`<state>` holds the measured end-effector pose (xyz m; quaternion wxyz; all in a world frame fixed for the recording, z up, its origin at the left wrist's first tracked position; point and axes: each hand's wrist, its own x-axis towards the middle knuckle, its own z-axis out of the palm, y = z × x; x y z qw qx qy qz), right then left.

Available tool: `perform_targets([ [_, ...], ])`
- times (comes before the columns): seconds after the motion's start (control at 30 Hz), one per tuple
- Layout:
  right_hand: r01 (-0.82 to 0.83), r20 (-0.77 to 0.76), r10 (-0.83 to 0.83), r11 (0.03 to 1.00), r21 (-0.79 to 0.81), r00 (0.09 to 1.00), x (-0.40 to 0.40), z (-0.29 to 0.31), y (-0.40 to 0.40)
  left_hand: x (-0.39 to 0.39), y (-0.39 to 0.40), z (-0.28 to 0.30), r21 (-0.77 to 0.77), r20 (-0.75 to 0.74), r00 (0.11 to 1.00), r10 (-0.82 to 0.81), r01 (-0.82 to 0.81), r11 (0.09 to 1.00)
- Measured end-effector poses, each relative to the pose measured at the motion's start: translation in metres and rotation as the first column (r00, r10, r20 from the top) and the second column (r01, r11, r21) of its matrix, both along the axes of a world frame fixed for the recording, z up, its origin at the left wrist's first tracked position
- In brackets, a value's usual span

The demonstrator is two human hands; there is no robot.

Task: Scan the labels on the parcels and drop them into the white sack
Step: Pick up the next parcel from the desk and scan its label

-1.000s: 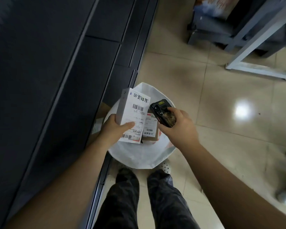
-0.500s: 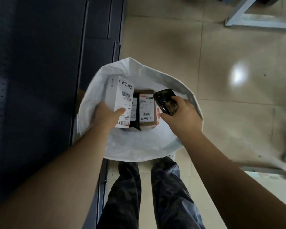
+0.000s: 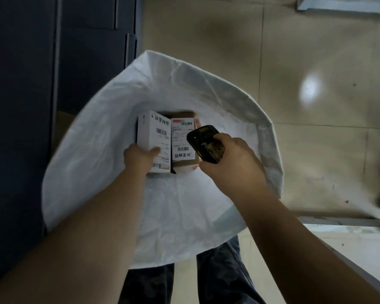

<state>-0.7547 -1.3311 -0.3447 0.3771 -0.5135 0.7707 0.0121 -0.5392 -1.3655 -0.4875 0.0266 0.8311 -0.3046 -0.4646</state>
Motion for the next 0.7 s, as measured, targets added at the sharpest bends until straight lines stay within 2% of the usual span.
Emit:
perform_targets([
  [0.13, 0.005, 0.008, -0.006, 1.0, 0.013, 1.0, -0.002, -0.009, 0.0, 0.005, -0.005, -0.022, 0.008, 0.009, 1.0, -0.011, 0.011, 1.0],
  [0.23, 0.008, 0.02, -0.008, 1.0, 0.003, 1.0, -0.001, -0.01, 0.0, 0.014, -0.012, -0.029, 0.092, 0.047, 0.997, 0.059, -0.063, 0.994],
  [0.33, 0.016, 0.05, -0.015, 1.0, -0.008, 0.999, 0.002, -0.006, -0.001, 0.026, -0.015, -0.021, 0.138, 0.081, 0.997, 0.011, -0.022, 0.99],
  [0.53, 0.025, 0.102, -0.019, 0.998, -0.062, 0.995, 0.013, 0.021, -0.01, 0.031, -0.016, 0.049, 0.052, 0.045, 0.968, -0.246, 0.243, 0.969],
  [0.63, -0.01, 0.089, 0.017, 0.997, -0.078, 0.996, 0.018, 0.04, -0.016, 0.029, -0.008, 0.1, -0.056, 0.022, 0.96, -0.279, 0.28, 0.958],
  [0.7, -0.054, 0.081, 0.062, 0.994, -0.094, 0.995, 0.02, 0.056, -0.017, 0.026, 0.0, 0.137, -0.154, -0.016, 0.968, -0.252, 0.247, 0.957],
])
